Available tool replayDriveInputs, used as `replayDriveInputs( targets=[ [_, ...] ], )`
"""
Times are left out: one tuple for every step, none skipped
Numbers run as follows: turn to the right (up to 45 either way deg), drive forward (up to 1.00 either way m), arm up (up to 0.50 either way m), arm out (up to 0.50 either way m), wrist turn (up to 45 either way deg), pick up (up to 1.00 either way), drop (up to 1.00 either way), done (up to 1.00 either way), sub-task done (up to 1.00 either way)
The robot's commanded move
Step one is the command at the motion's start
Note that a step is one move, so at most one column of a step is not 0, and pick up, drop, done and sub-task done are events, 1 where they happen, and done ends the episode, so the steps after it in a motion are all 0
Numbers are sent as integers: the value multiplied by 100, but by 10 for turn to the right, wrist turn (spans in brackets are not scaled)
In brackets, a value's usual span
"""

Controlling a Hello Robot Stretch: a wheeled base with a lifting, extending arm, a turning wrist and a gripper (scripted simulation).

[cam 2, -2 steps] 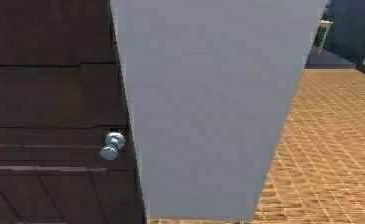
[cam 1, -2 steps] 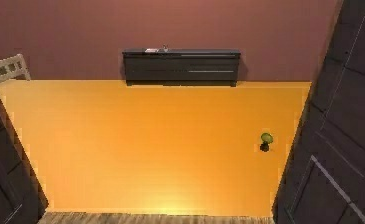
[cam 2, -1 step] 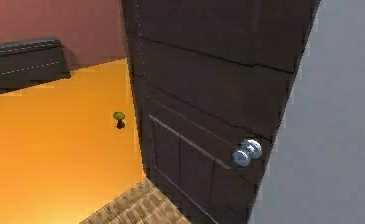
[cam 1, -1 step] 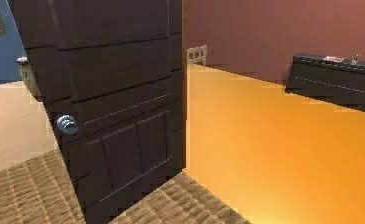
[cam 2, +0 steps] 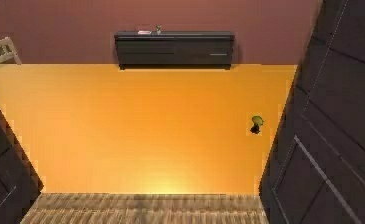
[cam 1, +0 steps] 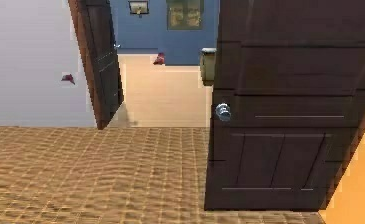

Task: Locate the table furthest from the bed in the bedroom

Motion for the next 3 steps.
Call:
replayDriveInputs(
  targets=[
    [-420, 0, 0, 0, 0, 0, 0, 0, 0],
    [-30, 0, 0, 0, 0, 0, 0, 0, 0],
    [0, 20, 0, 0, 0, 0, 0, 0, 0]
  ],
)
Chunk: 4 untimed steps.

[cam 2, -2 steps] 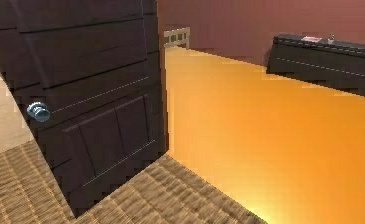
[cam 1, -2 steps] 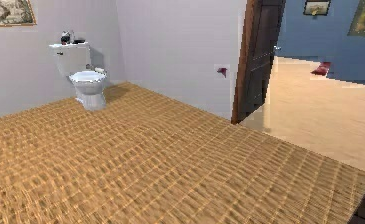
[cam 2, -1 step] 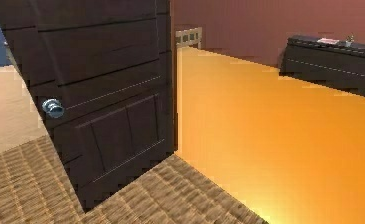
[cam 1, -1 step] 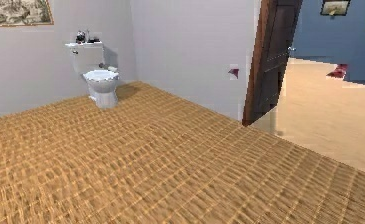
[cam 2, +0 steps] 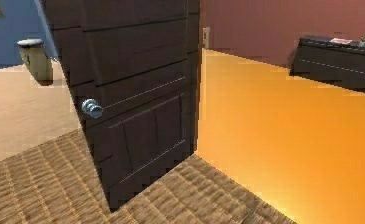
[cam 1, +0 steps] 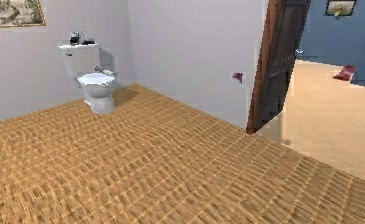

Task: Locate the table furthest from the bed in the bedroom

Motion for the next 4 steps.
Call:
replayDriveInputs(
  targets=[
    [450, 0, 0, 0, 0, 0, 0, 0, 0],
    [450, 0, 0, 0, 0, 0, 0, 0, 0],
    [450, 0, 0, 0, 0, 0, 0, 0, 0],
    [90, 0, 0, 0, 0, 0, 0, 0, 0]
  ],
)
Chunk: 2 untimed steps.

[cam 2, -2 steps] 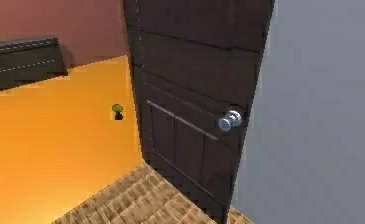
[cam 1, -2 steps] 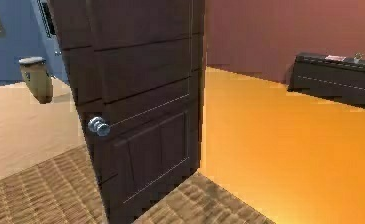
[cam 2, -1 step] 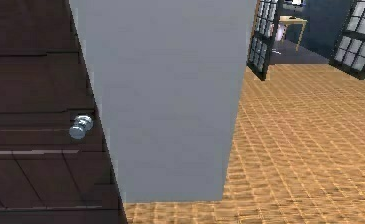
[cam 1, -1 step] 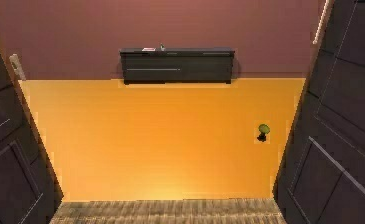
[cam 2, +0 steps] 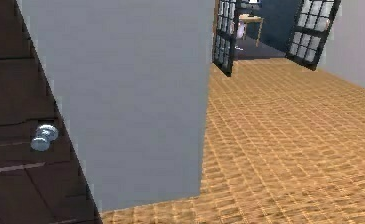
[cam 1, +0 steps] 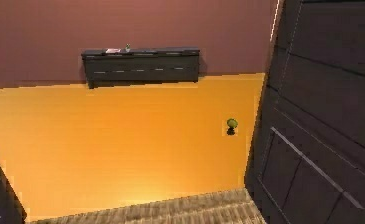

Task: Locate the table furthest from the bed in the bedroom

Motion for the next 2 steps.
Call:
replayDriveInputs(
  targets=[
    [0, 65, 0, 0, 0, 0, 0, 0, 0],
    [0, 85, 0, 0, 0, 0, 0, 0, 0]
  ],
)
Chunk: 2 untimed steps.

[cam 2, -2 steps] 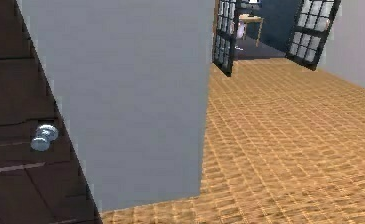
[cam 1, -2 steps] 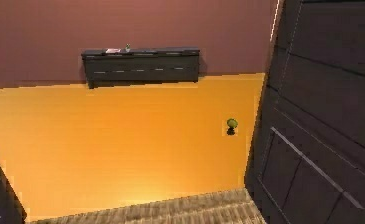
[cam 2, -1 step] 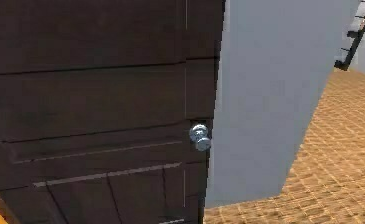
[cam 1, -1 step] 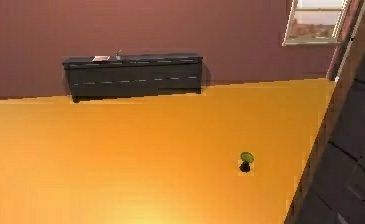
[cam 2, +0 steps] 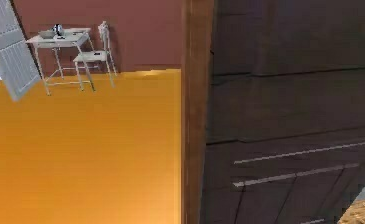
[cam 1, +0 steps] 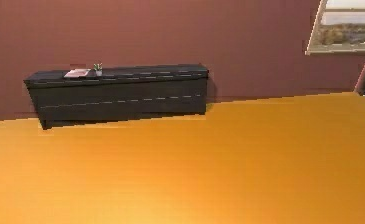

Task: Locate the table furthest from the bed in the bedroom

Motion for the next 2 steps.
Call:
replayDriveInputs(
  targets=[
    [450, 0, 0, 0, 0, 0, 0, 0, 0],
    [30, 0, 0, 0, 0, 0, 0, 0, 0]
  ],
)
